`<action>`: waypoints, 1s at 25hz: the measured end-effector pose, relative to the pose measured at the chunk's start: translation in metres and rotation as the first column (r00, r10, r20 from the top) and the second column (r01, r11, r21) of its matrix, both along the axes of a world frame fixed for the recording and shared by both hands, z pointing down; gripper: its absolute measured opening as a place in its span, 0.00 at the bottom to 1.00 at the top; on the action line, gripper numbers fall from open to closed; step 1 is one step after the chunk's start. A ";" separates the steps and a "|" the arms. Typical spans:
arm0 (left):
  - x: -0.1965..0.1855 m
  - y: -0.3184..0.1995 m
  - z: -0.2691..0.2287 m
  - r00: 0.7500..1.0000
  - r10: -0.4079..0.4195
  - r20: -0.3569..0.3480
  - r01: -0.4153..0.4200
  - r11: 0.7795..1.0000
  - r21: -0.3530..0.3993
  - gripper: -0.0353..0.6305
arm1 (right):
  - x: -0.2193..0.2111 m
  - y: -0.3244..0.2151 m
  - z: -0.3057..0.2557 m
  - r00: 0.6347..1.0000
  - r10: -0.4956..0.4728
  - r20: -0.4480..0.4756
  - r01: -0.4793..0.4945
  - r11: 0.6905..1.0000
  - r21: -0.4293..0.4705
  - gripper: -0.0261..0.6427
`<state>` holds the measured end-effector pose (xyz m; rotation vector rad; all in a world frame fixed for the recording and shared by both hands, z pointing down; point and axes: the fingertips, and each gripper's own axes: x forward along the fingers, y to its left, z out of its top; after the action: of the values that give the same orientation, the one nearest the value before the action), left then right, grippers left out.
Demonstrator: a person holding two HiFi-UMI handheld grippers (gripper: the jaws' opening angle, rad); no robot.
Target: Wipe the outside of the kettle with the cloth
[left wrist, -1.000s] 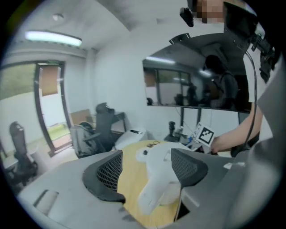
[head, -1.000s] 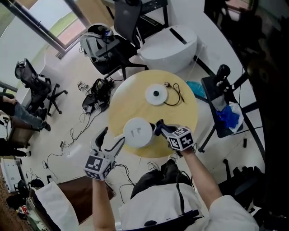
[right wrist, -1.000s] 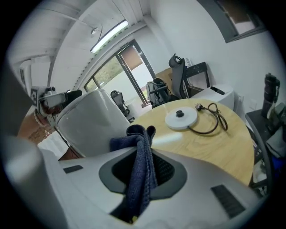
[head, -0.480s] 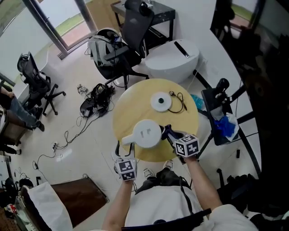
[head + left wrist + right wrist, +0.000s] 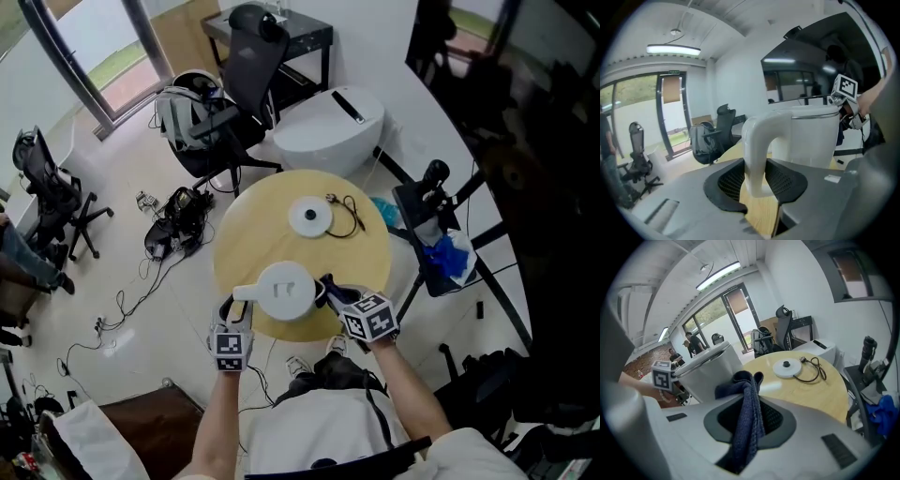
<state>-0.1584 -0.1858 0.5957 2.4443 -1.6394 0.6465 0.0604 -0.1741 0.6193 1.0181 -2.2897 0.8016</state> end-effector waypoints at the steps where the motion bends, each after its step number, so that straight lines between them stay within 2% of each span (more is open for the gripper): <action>1: 0.000 -0.005 0.000 0.998 0.065 0.004 -0.065 0.998 -0.004 0.27 | 0.000 0.004 -0.001 1.000 -0.002 0.003 0.002 1.000 0.001 0.14; 3: 0.002 -0.014 -0.001 0.982 0.188 0.019 -0.187 0.982 -0.020 0.27 | -0.002 0.010 -0.007 1.000 -0.015 0.009 0.015 1.000 0.017 0.14; 6: 0.008 -0.027 -0.002 0.939 0.342 0.043 -0.340 0.939 -0.059 0.27 | -0.009 0.022 -0.026 0.996 -0.093 0.008 0.091 0.990 0.106 0.14; 9: 0.014 -0.040 -0.002 0.886 0.458 0.068 -0.451 0.887 -0.105 0.27 | -0.022 0.033 -0.058 0.979 -0.203 -0.015 0.201 0.949 0.243 0.14; 12: 0.020 -0.053 -0.001 0.844 0.532 0.065 -0.519 0.841 -0.155 0.27 | -0.038 0.041 -0.075 0.958 -0.284 -0.044 0.284 0.912 0.297 0.14; 14: 0.025 -0.057 -0.001 0.817 0.574 0.047 -0.557 0.809 -0.189 0.27 | -0.045 0.046 -0.070 0.951 -0.307 -0.033 0.303 0.909 0.287 0.14; 18: 0.034 -0.063 -0.003 0.768 0.638 0.057 -0.616 0.759 -0.211 0.27 | -0.047 0.049 -0.036 0.960 -0.278 0.020 0.267 0.938 0.222 0.14; 22: 0.039 -0.063 -0.006 0.738 0.671 0.066 -0.645 0.731 -0.221 0.27 | -0.045 0.046 0.011 0.971 -0.233 0.052 0.224 0.965 0.139 0.14; 25: 0.043 -0.063 -0.007 0.729 0.682 0.062 -0.655 0.721 -0.226 0.27 | -0.041 0.041 0.056 0.972 -0.233 0.013 0.232 0.970 0.073 0.14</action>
<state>-0.1157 -0.2487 0.5883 2.8651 -0.6010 1.0231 0.0193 -0.1328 0.6754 0.7540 -2.4142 0.6414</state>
